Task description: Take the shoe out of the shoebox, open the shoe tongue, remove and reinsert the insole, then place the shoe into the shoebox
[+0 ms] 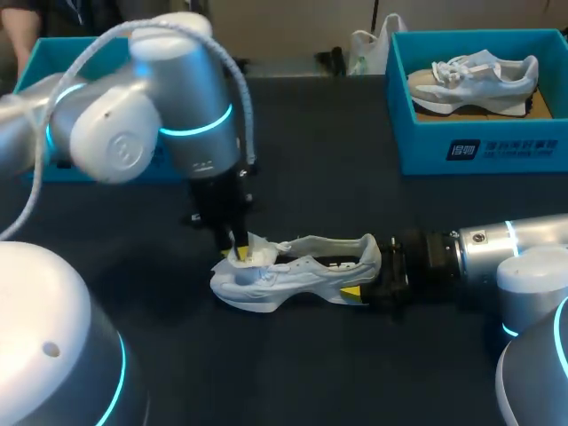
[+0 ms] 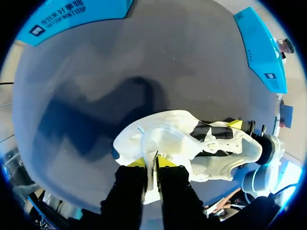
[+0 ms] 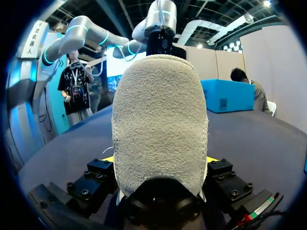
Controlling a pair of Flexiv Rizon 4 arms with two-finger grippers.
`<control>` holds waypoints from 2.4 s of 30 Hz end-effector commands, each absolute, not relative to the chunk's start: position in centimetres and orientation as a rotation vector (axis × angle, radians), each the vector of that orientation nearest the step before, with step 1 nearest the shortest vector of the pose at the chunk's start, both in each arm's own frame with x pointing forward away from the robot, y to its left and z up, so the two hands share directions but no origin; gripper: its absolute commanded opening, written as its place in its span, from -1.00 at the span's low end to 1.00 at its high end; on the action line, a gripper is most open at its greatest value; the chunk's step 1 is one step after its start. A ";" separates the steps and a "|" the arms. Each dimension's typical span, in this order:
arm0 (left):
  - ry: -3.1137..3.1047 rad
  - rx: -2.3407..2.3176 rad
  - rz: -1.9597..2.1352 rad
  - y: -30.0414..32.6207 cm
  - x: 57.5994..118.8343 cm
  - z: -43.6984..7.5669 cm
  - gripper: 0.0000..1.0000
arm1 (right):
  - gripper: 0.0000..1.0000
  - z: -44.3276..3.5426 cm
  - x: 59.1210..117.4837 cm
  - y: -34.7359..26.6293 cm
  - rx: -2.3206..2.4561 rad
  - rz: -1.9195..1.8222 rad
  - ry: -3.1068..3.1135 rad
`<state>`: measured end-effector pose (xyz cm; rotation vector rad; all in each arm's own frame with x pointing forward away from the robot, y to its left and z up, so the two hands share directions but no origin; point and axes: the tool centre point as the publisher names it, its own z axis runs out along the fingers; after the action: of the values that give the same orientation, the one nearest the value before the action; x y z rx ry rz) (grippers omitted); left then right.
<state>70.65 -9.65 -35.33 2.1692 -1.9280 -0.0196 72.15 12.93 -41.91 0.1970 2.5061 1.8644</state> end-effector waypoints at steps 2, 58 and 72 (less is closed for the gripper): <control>-1.873 2.098 0.115 -9.3 70.5 -36.5 -0.41 | -1.00 -41.9 72.2 13.0 0.199 1.860 2.511; -2.882 0.906 0.170 -11.5 71.9 -18.4 -1.00 | -1.00 -41.9 72.2 13.0 0.199 1.860 2.511; -2.872 0.182 0.213 -13.2 71.5 -19.8 -1.00 | -1.00 -41.9 72.2 13.0 0.199 1.860 2.511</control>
<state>70.90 -12.14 -18.68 0.7395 -2.8911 0.1721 72.16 12.93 -41.92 0.1974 2.5060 1.8647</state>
